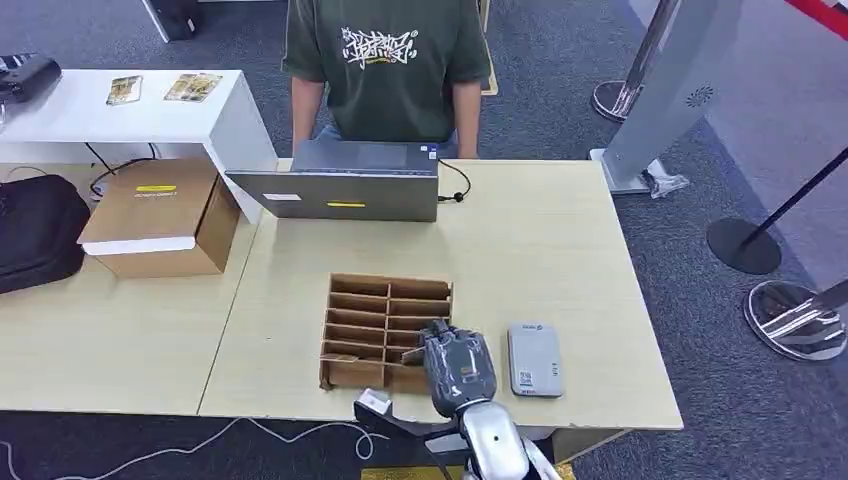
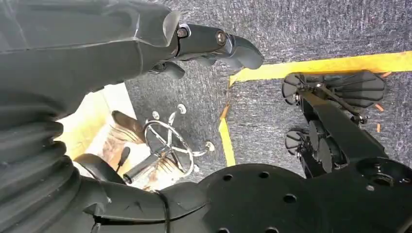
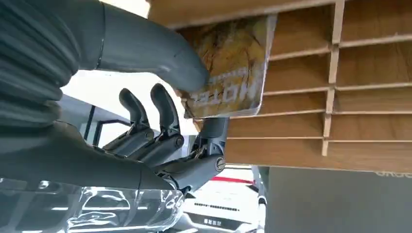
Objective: Pass the card to the sensor for recognition and then transmit it.
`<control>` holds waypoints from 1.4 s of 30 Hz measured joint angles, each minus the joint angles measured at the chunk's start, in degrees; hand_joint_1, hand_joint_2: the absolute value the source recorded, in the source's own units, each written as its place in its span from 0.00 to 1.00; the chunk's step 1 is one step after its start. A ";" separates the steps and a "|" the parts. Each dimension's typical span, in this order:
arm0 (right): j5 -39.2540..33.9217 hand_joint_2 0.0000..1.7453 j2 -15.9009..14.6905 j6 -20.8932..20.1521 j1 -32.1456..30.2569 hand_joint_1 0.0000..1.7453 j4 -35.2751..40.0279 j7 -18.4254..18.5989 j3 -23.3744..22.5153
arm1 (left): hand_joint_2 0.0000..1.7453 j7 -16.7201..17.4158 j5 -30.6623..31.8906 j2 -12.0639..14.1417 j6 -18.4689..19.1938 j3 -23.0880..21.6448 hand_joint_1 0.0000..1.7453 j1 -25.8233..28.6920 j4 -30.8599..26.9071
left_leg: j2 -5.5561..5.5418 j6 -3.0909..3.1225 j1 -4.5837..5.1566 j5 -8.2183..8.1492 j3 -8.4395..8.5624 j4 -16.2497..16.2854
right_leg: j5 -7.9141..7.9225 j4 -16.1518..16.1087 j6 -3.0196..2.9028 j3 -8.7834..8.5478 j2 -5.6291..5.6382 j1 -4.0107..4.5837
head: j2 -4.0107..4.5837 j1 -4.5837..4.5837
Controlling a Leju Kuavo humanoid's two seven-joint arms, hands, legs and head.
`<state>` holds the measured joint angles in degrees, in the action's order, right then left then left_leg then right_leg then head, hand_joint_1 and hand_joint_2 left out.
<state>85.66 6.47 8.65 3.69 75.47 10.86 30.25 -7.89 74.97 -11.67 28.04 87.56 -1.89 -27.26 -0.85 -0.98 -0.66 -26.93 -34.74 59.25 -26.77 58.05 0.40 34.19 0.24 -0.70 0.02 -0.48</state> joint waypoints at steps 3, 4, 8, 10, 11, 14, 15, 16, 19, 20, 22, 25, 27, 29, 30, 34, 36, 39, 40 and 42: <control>-0.02 1.00 0.00 -0.02 0.04 0.78 0.11 0.00 0.05 | 1.00 0.00 0.00 0.00 -0.39 0.00 0.00 -0.01 0.00 | 0.00 0.00 0.00 0.00 0.01 0.00 | 0.00 0.00 0.00 -0.01 0.00 0.00 | 0.00 0.00; -0.02 1.00 0.00 -0.02 0.04 0.78 0.11 0.00 0.04 | 1.00 0.00 0.00 0.00 -0.44 0.00 0.00 -0.02 0.00 | 0.00 0.00 0.00 0.00 0.01 0.00 | 0.00 0.00 0.00 -0.01 0.00 0.00 | 0.00 0.00; -0.04 1.00 0.00 -0.02 0.04 0.82 0.24 0.07 0.07 | 1.00 0.17 0.00 0.02 -0.94 0.00 0.00 -0.07 0.00 | 0.00 0.00 0.00 0.00 0.02 0.00 | 0.00 0.00 0.00 -0.02 0.00 0.00 | 0.00 0.00; -0.06 1.00 0.00 0.00 0.03 0.87 0.26 0.09 0.07 | 1.00 0.20 0.00 0.02 -1.07 0.00 0.00 -0.09 0.00 | 0.00 0.00 0.00 0.00 0.02 0.00 | 0.00 0.00 0.00 -0.02 0.00 0.00 | 0.00 0.00; -0.06 1.00 0.00 0.09 0.03 1.00 0.29 0.20 0.07 | 1.00 0.20 0.00 0.04 -1.14 0.00 0.00 -0.10 0.00 | 0.00 0.00 0.00 0.00 0.02 0.00 | 0.00 0.00 0.00 -0.02 0.00 0.00 | 0.00 0.00; -0.09 1.00 -0.02 1.16 -0.11 1.00 0.83 0.68 -0.02 | 1.00 0.20 0.00 0.07 -1.49 0.00 0.00 -0.12 0.00 | 0.00 0.00 0.00 0.00 0.02 0.00 | 0.00 0.00 0.00 -0.01 0.00 0.00 | 0.00 0.00; -0.09 1.00 -0.02 1.68 -0.28 1.00 1.11 0.83 -0.15 | 1.00 0.20 0.00 0.07 -1.55 0.00 0.00 -0.12 0.00 | -0.01 0.00 0.00 0.00 0.00 0.00 | 0.00 0.00 0.00 0.00 0.00 0.00 | 0.00 0.00; -0.09 1.00 -0.02 1.97 -0.52 1.00 1.60 1.01 -0.28 | 1.00 0.17 0.00 0.07 -1.55 0.00 0.00 -0.11 0.00 | -0.01 0.00 0.00 0.00 -0.01 0.00 | 0.00 0.00 0.00 0.01 -0.01 0.00 | 0.00 -0.02; -0.02 1.00 -0.04 3.24 -1.39 1.00 3.33 1.79 -1.07 | 1.00 0.04 0.00 0.07 -1.55 0.00 0.00 -0.08 0.00 | 0.00 0.00 0.01 0.00 -0.02 0.00 | 0.00 0.00 0.00 0.03 0.00 0.00 | 0.00 0.00; 0.02 1.00 -0.04 3.72 -1.67 1.00 4.05 2.06 -1.33 | 1.00 -0.04 0.00 0.04 -1.49 0.00 0.00 -0.09 0.00 | 0.00 0.00 0.01 0.00 -0.02 0.00 | 0.00 0.00 0.00 0.03 0.01 0.00 | 0.00 0.00; 0.13 1.00 -0.07 4.72 -2.33 1.00 5.87 3.04 -2.12 | 1.00 -0.22 0.00 0.04 -1.22 0.00 0.00 -0.05 0.00 | -0.01 0.00 0.01 0.00 -0.02 0.00 | 0.00 0.00 0.00 0.03 0.00 0.00 | 0.00 0.00; 0.26 1.00 -0.04 6.29 -3.50 1.00 8.74 4.37 -3.45 | 1.00 -0.31 0.00 0.02 -0.94 0.00 0.00 0.02 -0.02 | -0.01 0.00 0.01 -0.01 -0.03 0.00 | -0.01 0.00 0.01 0.03 -0.01 0.00 | 0.00 -0.02; 0.40 1.00 -0.02 7.46 -4.31 1.00 11.14 4.92 -4.61 | 1.00 -0.31 0.00 0.02 -0.94 0.00 0.00 0.03 -0.02 | -0.01 0.01 0.01 -0.01 -0.04 0.00 | -0.01 0.00 0.01 0.04 -0.01 0.00 | 0.00 -0.02; 0.42 1.00 -0.02 8.79 -5.24 1.00 13.30 5.38 -5.82 | 1.00 -0.31 0.00 0.04 -1.09 0.00 0.00 0.05 -0.02 | -0.02 0.01 0.00 -0.02 -0.04 0.00 | -0.01 -0.01 0.01 0.04 -0.01 0.00 | 0.00 0.00; 0.42 1.00 -0.02 9.16 -5.62 1.00 14.21 5.40 -6.41 | 1.00 -0.31 0.00 0.07 -1.29 0.00 0.00 0.05 0.00 | -0.01 0.01 0.01 -0.02 -0.03 0.00 | -0.01 0.00 0.01 0.04 0.00 0.00 | 0.00 -0.02; 0.44 1.00 0.00 9.90 -7.31 1.00 17.66 5.42 -8.74 | 1.00 -0.31 0.00 0.26 -2.14 0.00 0.00 0.01 0.00 | -0.01 0.01 0.01 -0.03 -0.04 0.00 | -0.01 -0.01 0.01 0.04 -0.01 0.00 | 0.00 0.00; 0.46 1.00 0.02 9.97 -7.89 1.00 18.60 5.38 -9.55 | 1.00 -0.28 0.00 0.31 -2.27 0.00 0.00 -0.02 0.00 | -0.01 0.01 0.01 -0.03 -0.03 0.00 | -0.01 -0.01 0.01 0.04 0.00 0.00 | 0.00 -0.02; 0.42 1.00 0.15 10.23 -8.71 1.00 19.56 5.35 -10.40 | 1.00 -0.28 0.00 0.31 -2.49 -0.02 0.00 -0.07 0.00 | -0.01 0.01 0.01 -0.03 -0.03 0.00 | -0.01 -0.01 0.01 0.04 0.00 0.00 | 0.00 -0.02; 0.40 1.00 0.28 10.60 -9.01 1.00 19.87 5.27 -10.71 | 1.00 -0.28 0.00 0.31 -2.58 0.00 0.00 -0.07 0.00 | -0.01 0.01 0.00 -0.03 -0.03 0.00 | -0.01 -0.01 0.01 0.04 0.00 0.00 | 0.00 0.00; 0.20 1.00 0.48 12.49 -9.51 1.00 20.57 4.63 -11.39 | 1.00 -0.37 0.00 0.28 -2.58 -0.02 0.00 -0.08 0.00 | -0.01 0.01 0.01 -0.03 -0.03 0.00 | -0.01 -0.01 0.01 0.04 0.00 0.00 | 0.00 -0.02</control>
<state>85.85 6.95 21.14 -5.82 96.04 15.49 18.86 -8.26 74.97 -11.39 25.46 87.54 -1.97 -27.26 -0.85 -0.97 -0.65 -26.96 -34.77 59.25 -26.79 58.04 0.41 34.23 0.24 -0.70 0.02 -0.50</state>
